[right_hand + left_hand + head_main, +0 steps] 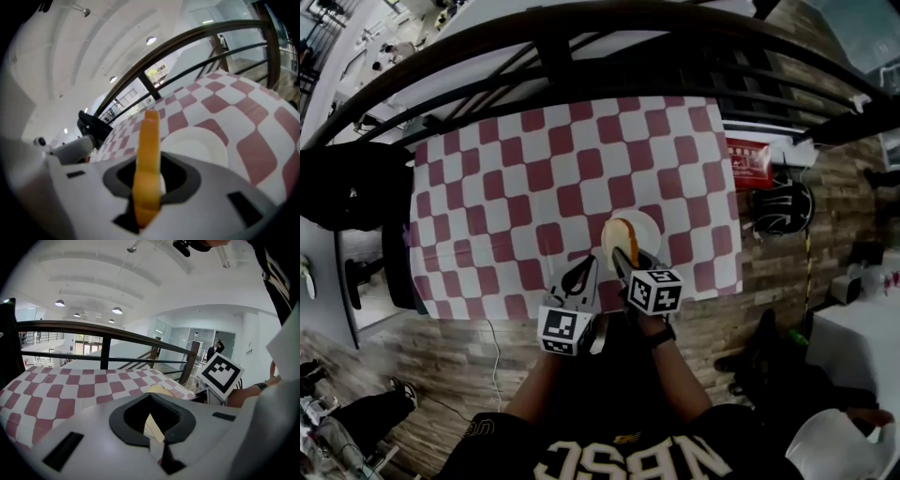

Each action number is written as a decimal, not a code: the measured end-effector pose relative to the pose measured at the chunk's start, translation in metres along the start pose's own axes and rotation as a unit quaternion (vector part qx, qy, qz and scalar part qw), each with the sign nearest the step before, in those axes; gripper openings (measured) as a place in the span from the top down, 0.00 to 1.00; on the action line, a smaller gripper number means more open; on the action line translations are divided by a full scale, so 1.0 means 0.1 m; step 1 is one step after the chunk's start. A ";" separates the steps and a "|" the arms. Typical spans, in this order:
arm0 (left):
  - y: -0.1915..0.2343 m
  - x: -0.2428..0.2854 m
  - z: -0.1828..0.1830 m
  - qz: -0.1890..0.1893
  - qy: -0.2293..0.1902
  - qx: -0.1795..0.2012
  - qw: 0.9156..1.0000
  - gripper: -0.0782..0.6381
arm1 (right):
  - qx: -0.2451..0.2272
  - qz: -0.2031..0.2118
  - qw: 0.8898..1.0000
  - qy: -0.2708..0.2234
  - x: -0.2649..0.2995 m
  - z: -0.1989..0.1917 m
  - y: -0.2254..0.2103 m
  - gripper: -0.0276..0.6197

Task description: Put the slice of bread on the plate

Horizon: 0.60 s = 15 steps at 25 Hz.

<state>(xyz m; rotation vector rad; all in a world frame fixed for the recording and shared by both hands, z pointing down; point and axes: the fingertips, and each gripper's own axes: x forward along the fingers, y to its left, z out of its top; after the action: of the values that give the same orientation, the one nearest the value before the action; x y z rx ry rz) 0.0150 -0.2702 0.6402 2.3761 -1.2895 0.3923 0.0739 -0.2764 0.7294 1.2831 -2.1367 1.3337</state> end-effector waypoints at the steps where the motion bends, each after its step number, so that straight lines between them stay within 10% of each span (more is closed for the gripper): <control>1: -0.01 0.00 -0.02 0.000 0.003 -0.001 1.000 0.87 | 0.001 0.000 1.000 0.006 0.02 0.00 -0.03 0.80; 12: -0.04 0.03 -0.05 0.003 0.011 -0.002 1.000 0.87 | -0.163 -0.095 0.981 0.046 0.08 0.06 -0.26 0.72; 15: -0.01 -0.04 0.02 0.009 -0.002 -0.007 1.000 0.87 | -0.168 -0.120 0.977 0.060 0.08 0.03 -0.34 0.39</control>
<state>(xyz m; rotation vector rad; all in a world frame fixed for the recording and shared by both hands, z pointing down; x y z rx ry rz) 0.0143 -0.2679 0.6362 2.3571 -1.3112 0.3825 0.0975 -0.2884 0.7523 1.2387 -1.9477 0.8827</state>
